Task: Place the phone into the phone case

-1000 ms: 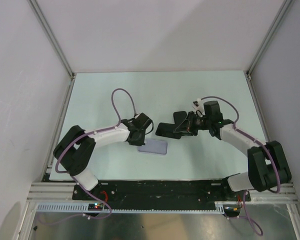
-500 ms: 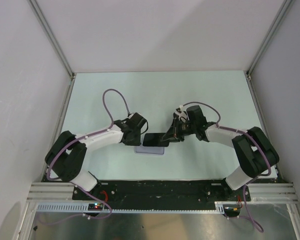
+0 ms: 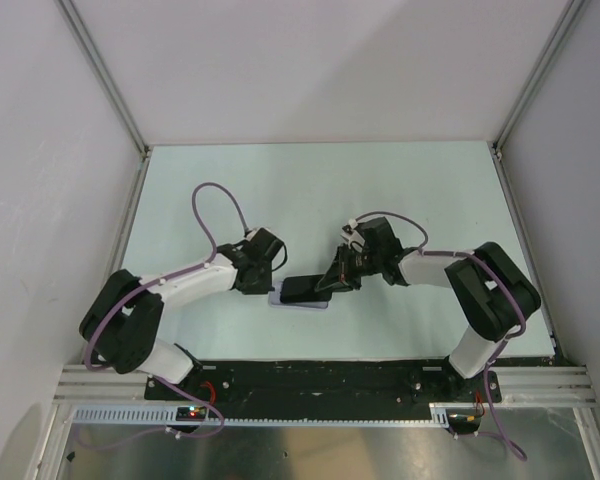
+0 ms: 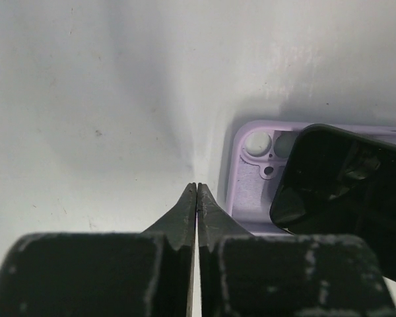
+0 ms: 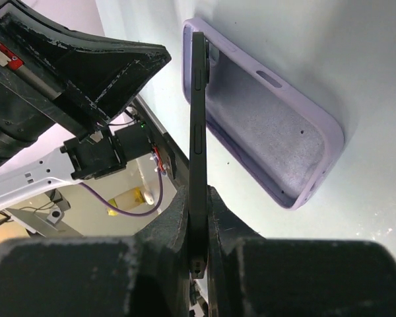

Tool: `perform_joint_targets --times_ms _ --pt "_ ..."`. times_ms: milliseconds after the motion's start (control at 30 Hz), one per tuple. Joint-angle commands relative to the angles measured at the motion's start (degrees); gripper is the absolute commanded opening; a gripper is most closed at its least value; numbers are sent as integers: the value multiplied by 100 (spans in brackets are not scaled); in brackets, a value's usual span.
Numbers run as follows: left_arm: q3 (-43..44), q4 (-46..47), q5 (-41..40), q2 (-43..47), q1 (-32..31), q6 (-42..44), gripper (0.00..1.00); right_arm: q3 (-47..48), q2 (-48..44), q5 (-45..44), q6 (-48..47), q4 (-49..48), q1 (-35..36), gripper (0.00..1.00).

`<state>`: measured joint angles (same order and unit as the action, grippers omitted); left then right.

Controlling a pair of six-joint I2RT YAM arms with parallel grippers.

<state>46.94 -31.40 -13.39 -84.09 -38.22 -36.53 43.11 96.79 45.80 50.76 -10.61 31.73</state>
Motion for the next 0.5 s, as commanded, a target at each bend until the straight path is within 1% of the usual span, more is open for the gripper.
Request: perform_joint_targets --times_ms 0,200,467 --pt "-40 80 -111 46 19 -138 0 127 78 202 62 -432 98 0" --pt "-80 399 234 -155 -14 -182 0 126 224 219 59 -472 156 0" --pt "-21 648 430 -446 -96 -209 0 123 339 199 23 -354 237 0"
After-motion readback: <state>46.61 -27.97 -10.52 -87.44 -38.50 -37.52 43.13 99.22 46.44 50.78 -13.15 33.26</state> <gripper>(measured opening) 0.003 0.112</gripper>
